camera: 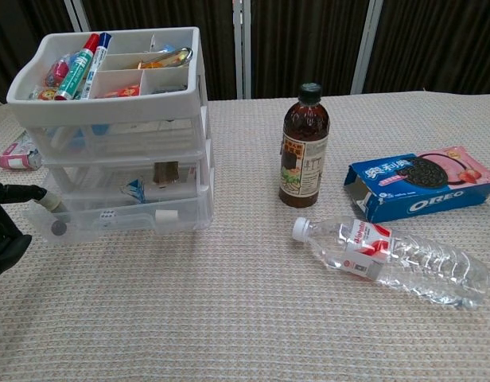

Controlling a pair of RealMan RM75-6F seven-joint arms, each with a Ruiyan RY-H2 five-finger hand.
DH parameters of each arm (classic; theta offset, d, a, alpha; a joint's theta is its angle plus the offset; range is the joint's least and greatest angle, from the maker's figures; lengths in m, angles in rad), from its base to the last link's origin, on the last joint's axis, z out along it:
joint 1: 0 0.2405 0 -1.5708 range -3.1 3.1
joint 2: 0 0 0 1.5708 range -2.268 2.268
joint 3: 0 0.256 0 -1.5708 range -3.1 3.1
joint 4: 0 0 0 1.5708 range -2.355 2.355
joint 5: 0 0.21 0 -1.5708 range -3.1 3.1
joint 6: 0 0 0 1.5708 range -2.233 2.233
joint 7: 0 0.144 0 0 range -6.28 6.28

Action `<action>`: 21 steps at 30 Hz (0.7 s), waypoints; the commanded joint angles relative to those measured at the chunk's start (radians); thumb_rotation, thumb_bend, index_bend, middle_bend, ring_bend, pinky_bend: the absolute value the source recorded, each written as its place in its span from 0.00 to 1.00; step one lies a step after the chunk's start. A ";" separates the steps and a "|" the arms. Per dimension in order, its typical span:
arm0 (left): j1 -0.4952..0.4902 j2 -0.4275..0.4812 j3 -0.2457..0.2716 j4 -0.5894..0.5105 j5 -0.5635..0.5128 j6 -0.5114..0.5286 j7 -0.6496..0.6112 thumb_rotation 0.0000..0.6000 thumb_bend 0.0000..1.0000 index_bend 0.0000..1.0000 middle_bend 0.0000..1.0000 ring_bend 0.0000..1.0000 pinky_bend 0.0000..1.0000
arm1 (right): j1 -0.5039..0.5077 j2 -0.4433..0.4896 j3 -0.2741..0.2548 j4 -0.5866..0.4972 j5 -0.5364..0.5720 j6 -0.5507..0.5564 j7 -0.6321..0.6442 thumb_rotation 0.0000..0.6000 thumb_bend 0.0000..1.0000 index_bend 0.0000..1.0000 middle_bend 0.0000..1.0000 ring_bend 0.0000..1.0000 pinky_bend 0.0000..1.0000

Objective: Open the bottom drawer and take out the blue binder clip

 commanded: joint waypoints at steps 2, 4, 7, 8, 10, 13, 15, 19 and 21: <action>0.015 0.014 0.030 0.000 0.037 0.012 -0.017 1.00 0.68 0.30 0.90 0.86 0.65 | 0.000 -0.001 0.000 0.000 0.002 -0.003 -0.003 1.00 0.00 0.00 0.00 0.00 0.00; 0.020 0.018 0.042 0.003 0.051 0.014 -0.023 1.00 0.68 0.30 0.90 0.86 0.65 | 0.000 -0.002 -0.001 -0.001 0.002 -0.004 -0.006 1.00 0.00 0.00 0.00 0.00 0.00; 0.027 0.025 0.055 0.007 0.070 0.018 -0.034 1.00 0.68 0.30 0.90 0.86 0.65 | 0.000 -0.003 -0.001 -0.001 0.002 -0.005 -0.009 1.00 0.00 0.00 0.00 0.00 0.00; 0.028 0.026 0.058 0.007 0.074 0.019 -0.037 1.00 0.68 0.30 0.90 0.86 0.65 | 0.000 -0.004 -0.001 -0.001 0.002 -0.004 -0.010 1.00 0.00 0.00 0.00 0.00 0.00; 0.031 0.030 0.061 0.008 0.082 0.022 -0.044 1.00 0.68 0.30 0.90 0.86 0.65 | 0.000 -0.004 -0.001 -0.001 0.002 -0.005 -0.012 1.00 0.00 0.00 0.00 0.00 0.00; 0.034 0.035 0.066 0.008 0.091 0.022 -0.053 1.00 0.68 0.30 0.90 0.86 0.65 | 0.000 -0.005 -0.001 0.000 0.002 -0.006 -0.014 1.00 0.00 0.00 0.00 0.00 0.00; 0.036 0.038 0.071 0.007 0.100 0.022 -0.057 1.00 0.68 0.30 0.90 0.86 0.65 | 0.000 -0.006 -0.001 0.000 0.003 -0.007 -0.015 1.00 0.00 0.00 0.00 0.00 0.00; 0.040 0.045 0.083 0.000 0.123 0.025 -0.063 1.00 0.68 0.31 0.90 0.86 0.65 | 0.000 -0.007 -0.001 0.000 0.003 -0.007 -0.016 1.00 0.00 0.00 0.00 0.00 0.00; 0.042 0.047 0.086 -0.002 0.130 0.026 -0.065 1.00 0.68 0.31 0.90 0.86 0.65 | 0.000 -0.007 -0.001 0.000 0.004 -0.007 -0.016 1.00 0.00 0.00 0.00 0.00 0.00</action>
